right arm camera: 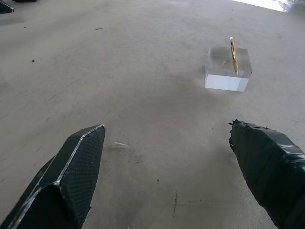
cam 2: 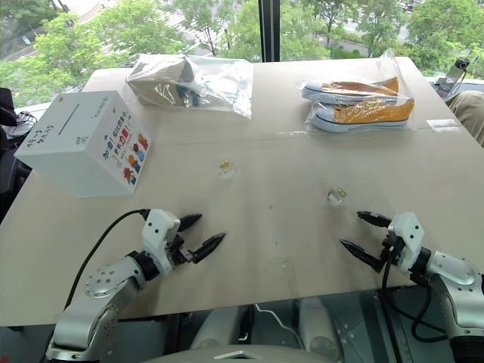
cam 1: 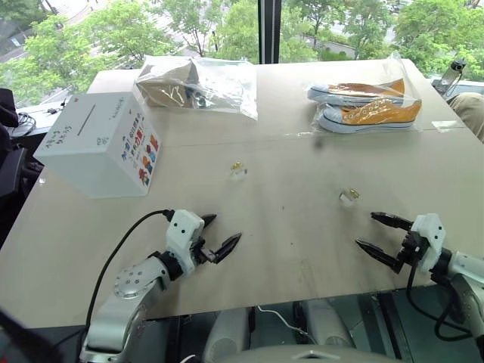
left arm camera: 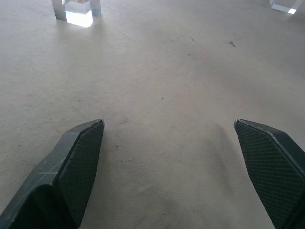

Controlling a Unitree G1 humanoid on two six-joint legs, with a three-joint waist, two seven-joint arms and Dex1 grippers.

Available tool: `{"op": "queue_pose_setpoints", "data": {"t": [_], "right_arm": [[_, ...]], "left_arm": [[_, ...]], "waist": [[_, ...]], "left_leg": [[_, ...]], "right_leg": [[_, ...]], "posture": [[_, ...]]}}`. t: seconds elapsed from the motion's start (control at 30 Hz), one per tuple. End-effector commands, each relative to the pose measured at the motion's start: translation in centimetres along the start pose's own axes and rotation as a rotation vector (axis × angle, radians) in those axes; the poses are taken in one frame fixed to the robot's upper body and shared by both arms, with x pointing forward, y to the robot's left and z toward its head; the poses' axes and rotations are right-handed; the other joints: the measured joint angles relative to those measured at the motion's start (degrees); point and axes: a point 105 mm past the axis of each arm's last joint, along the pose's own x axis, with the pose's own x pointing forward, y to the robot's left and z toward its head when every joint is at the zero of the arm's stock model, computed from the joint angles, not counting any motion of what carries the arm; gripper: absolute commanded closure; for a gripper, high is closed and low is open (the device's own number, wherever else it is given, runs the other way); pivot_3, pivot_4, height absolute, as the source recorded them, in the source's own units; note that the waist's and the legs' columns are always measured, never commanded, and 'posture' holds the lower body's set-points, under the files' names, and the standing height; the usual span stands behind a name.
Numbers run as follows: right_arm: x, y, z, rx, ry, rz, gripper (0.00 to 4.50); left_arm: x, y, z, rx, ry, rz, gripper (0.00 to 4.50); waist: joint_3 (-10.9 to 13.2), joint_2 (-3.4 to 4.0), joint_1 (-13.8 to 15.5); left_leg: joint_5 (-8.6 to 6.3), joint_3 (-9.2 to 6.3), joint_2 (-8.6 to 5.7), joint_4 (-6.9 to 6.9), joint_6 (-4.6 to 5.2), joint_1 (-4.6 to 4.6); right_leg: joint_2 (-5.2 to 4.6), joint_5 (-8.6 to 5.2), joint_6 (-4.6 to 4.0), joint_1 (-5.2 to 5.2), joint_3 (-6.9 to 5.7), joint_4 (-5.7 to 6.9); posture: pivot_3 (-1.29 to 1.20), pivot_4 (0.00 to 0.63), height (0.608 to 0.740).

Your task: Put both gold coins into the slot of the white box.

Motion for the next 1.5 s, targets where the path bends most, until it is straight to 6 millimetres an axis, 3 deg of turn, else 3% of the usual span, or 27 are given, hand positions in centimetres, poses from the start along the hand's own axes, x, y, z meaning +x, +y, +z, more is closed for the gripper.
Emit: {"op": "queue_pose_setpoints", "data": {"t": [0.03,0.6,0.77,0.93,1.23,1.33,1.5], "right_arm": [[-0.3,-0.9,1.0,-0.036,-0.031,-0.04,0.0],[0.9,-1.9,1.8,-0.052,-0.054,-0.109,0.0],[1.6,-2.7,3.0,-0.037,-0.104,-0.166,0.0],[2.8,-3.0,3.9,-0.03,-0.125,-0.174,0.0],[4.4,-3.2,4.4,-0.022,-0.164,-0.193,0.0],[4.6,-3.1,4.1,-0.015,-0.16,-0.198,0.68],[4.7,-3.0,3.6,0.005,-0.148,-0.216,2.91]], "left_arm": [[-0.1,-0.6,0.3,0.011,-0.01,-0.035,0.05],[0.0,-0.4,0.8,0.012,-0.023,-0.04,0.05],[0.1,-0.5,1.4,0.026,-0.04,-0.049,0.05],[0.4,-1.1,3.9,0.056,-0.113,-0.101,0.05],[-0.1,-5.1,7.1,0.053,-0.174,-0.388,0.05],[-0.1,-5.5,7.7,0.064,-0.185,-0.416,0.0],[-0.3,-5.7,7.9,0.101,-0.17,-0.436,0.0]], "waist": [[0.0,0.0,0.0],[0.0,0.01,0.01],[0.0,0.01,0.0],[0.0,0.01,-0.02],[0.01,0.02,-0.12],[0.01,0.02,-0.1],[0.02,0.03,-0.16]], "left_leg": [[0.0,0.0,0.0,0.0,0.0,0.0],[-0.01,-0.01,0.0,0.01,0.01,0.0],[-0.01,-0.01,0.0,0.02,0.01,-0.01],[-0.01,-0.01,0.0,0.04,0.01,-0.02],[-0.03,0.0,0.0,0.06,0.06,-0.03],[-0.03,-0.01,-0.01,0.06,0.06,-0.03],[-0.03,0.01,-0.01,0.07,0.06,-0.02]], "right_leg": [[0.0,0.0,0.0,0.0,0.0,0.0],[0.0,0.0,0.0,0.0,-0.01,0.0],[0.0,0.01,-0.01,0.0,-0.01,0.01],[0.0,0.05,-0.07,0.0,-0.01,0.01],[0.02,0.15,-0.15,0.0,0.0,0.01],[0.03,0.14,-0.16,0.0,-0.01,0.02],[0.04,0.14,-0.16,0.0,0.01,0.02]], "posture": [[0.0,0.15,0.74],[0.0,0.15,0.74],[0.0,0.15,0.74],[0.0,0.15,0.74],[0.0,0.15,0.74],[0.0,0.15,0.74],[0.0,0.15,0.74]]}}
